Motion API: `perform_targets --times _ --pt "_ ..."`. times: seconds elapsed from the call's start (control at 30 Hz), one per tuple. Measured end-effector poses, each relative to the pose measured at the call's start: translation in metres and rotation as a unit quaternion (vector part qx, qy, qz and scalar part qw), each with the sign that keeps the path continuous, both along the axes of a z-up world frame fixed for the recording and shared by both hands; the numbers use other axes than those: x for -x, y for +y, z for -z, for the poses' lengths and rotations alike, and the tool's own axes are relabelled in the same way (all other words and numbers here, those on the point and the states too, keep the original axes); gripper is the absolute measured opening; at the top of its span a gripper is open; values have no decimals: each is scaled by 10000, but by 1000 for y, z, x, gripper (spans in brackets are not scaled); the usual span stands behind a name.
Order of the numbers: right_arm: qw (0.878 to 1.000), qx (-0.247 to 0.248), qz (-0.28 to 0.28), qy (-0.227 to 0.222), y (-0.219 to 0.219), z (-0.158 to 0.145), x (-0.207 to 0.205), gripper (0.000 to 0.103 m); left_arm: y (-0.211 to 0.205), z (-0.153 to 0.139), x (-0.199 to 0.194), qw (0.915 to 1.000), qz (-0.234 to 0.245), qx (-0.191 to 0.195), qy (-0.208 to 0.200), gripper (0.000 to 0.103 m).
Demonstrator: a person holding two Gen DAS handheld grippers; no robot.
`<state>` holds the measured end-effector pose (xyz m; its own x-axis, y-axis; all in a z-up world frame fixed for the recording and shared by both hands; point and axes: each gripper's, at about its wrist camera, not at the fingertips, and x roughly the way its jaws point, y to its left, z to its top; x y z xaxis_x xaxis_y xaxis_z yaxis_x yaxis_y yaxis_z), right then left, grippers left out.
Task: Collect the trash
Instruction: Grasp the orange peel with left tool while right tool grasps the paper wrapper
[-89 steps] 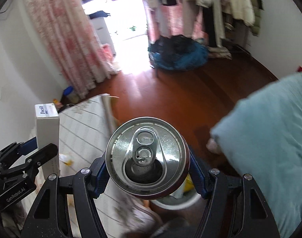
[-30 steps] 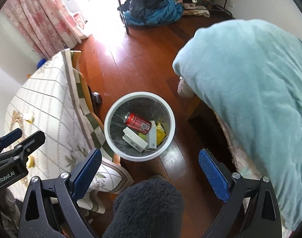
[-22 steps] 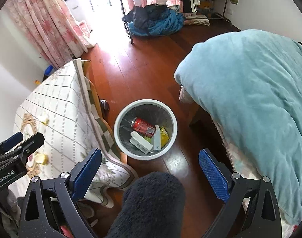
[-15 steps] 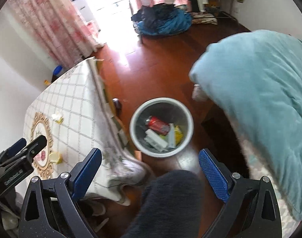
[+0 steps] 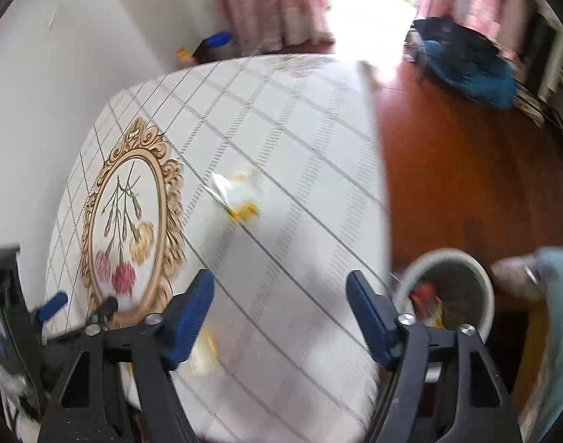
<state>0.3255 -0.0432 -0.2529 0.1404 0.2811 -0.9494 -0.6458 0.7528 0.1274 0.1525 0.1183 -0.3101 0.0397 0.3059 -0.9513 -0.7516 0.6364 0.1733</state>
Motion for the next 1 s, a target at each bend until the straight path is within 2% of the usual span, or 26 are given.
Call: perform_targets --times 0.1,0.13,0.2,0.23,0.27,0.33,0.43,0.53,0.7,0.83,1.0 --pt "9996 180 -195 4 46 27 -13 64 17 14 6 9998 -126 125 32 95" --pt "9994 214 -257 10 59 35 -16 61 20 14 9 9997 -153 183 -72 95" --pt "9991 243 -319 116 77 49 -24 47 25 16 12 9992 -172 297 -187 95" --pt "9989 258 -330 209 84 57 -27 31 26 16 13 9992 -162 321 -196 95" --pt "9988 229 -332 285 88 62 -29 11 25 16 13 9993 -121 316 -182 95" --pt "9987 183 -306 351 90 67 -30 10 25 16 12 9995 -36 268 -130 95" --pt "9991 8 -171 383 72 58 -27 8 14 9 9 9994 115 302 -154 95" --pt "9997 -64 51 240 31 39 -20 8 -17 -11 8 9963 425 473 -577 95" --pt "9974 -71 665 255 -58 34 -3 8 -91 -30 -11 9797 1346 1041 -1064 95" --pt "9908 -246 1202 570 -113 45 9 8 -128 -18 -30 9709 1941 1088 -890 93" --pt "9865 -321 1456 681 -140 54 20 8 -147 -2 -47 9696 2184 917 -608 90"
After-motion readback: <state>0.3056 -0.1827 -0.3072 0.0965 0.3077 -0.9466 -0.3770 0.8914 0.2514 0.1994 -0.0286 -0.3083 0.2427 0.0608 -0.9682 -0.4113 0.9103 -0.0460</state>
